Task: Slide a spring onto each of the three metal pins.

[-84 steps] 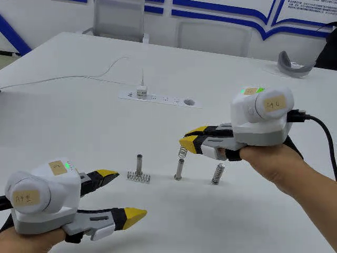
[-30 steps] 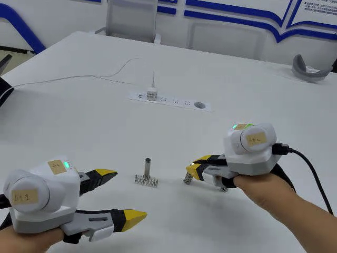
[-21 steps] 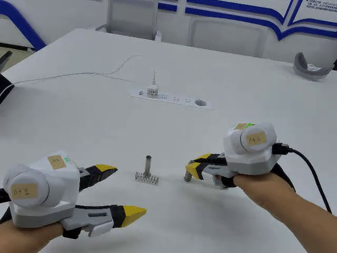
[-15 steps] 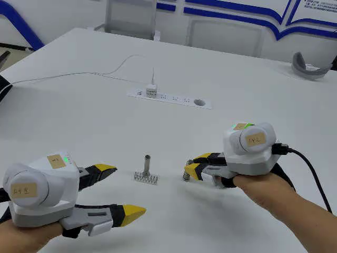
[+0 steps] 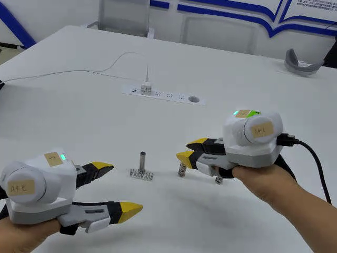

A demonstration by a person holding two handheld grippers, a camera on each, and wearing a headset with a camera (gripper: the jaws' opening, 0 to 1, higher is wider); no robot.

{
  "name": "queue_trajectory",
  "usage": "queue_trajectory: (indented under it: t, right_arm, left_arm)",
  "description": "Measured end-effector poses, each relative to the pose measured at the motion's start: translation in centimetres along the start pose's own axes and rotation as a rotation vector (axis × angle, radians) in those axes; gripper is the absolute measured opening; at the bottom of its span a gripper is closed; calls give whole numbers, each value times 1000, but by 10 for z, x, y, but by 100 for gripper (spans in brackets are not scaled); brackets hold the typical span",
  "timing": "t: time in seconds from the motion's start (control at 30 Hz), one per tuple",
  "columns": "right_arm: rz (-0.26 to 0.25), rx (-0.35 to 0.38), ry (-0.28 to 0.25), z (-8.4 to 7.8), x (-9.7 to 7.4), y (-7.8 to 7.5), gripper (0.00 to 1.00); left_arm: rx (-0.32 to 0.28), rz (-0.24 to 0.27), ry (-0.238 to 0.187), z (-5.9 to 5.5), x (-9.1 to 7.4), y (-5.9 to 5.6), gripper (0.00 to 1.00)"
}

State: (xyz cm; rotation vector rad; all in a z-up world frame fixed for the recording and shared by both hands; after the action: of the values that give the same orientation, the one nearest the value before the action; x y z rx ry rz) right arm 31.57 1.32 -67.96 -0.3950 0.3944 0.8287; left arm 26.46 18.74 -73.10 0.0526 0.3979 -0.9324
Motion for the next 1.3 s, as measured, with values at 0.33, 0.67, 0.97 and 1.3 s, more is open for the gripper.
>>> queue_trajectory:
  t: [0.33, 0.67, 0.97, 1.3]
  right_arm:
    - [56, -37, -6, 8, 16, 17, 20]
    - [143, -64, 54, -6, 38, 36, 20]
    - [170, -69, 109, -18, 50, 36, 20]
    - [195, -86, 151, -24, 58, 39, 21]
  left_arm:
    - [1, 5, 1, -1, -1, 2, 66]
    - [0, 12, 3, -1, -2, 2, 66]
    - [-1, 14, 3, -2, -2, 3, 66]
    - [-2, 13, 1, -2, -1, 4, 66]
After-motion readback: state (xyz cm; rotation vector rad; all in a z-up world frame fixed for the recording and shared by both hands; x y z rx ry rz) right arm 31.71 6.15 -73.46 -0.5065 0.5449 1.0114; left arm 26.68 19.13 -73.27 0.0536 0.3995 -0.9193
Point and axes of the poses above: the centre of the closed fingertips' face, and the gripper's own axes: x roughly forward along the fingers, y roughly to its left, z roughly out of its top, the point moved 6 cm from there along -x, roughly backward along the fingers, and after that the axes turned 6 degrees about -x, right-handed, at the moved point
